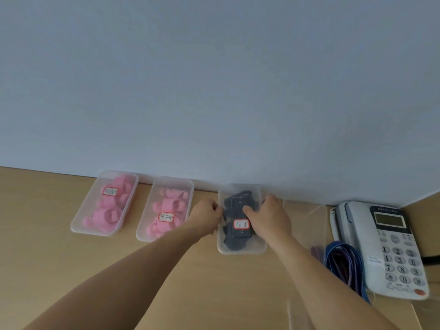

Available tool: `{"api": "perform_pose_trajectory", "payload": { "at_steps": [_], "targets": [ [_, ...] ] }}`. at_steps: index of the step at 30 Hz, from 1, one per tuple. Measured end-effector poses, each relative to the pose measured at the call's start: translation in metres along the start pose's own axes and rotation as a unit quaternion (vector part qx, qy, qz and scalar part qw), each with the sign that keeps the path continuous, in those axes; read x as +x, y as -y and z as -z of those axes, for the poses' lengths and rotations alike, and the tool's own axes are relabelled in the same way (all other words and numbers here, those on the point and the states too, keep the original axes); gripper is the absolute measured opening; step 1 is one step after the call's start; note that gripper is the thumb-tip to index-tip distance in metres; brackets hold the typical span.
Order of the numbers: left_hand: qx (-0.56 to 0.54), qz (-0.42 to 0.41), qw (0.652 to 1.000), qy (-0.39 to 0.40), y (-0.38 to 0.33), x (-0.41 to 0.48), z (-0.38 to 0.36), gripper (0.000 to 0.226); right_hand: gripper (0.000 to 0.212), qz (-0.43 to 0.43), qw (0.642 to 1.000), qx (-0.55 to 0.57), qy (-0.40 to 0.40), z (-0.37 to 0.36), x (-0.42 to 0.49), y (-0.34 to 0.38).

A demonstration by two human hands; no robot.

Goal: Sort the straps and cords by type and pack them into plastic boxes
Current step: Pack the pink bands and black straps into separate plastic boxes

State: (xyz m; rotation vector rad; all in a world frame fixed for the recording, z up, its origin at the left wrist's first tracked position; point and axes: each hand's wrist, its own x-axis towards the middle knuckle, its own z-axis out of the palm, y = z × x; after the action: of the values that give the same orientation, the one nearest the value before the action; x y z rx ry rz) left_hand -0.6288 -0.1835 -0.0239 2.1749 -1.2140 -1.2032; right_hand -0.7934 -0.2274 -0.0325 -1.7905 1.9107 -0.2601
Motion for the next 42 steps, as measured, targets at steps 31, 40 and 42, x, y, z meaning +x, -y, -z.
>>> {"api": "perform_pose_trajectory", "payload": {
  "at_steps": [31,40,42],
  "targets": [
    [0.408,-0.289,0.864,-0.063,0.019,-0.008,-0.056,0.093,0.019,0.046,0.997,-0.041,0.05,0.003,0.005,-0.008],
    [0.393,-0.301,0.866,-0.067,0.018,-0.008,-0.055,0.097,0.032,0.024,0.999,-0.022,0.021,0.003,0.039,0.004],
    [0.393,-0.3,0.866,-0.07,0.017,-0.008,-0.054,0.098,0.035,-0.007,1.0,-0.003,0.019,0.002,0.043,0.005]
  ]
}}
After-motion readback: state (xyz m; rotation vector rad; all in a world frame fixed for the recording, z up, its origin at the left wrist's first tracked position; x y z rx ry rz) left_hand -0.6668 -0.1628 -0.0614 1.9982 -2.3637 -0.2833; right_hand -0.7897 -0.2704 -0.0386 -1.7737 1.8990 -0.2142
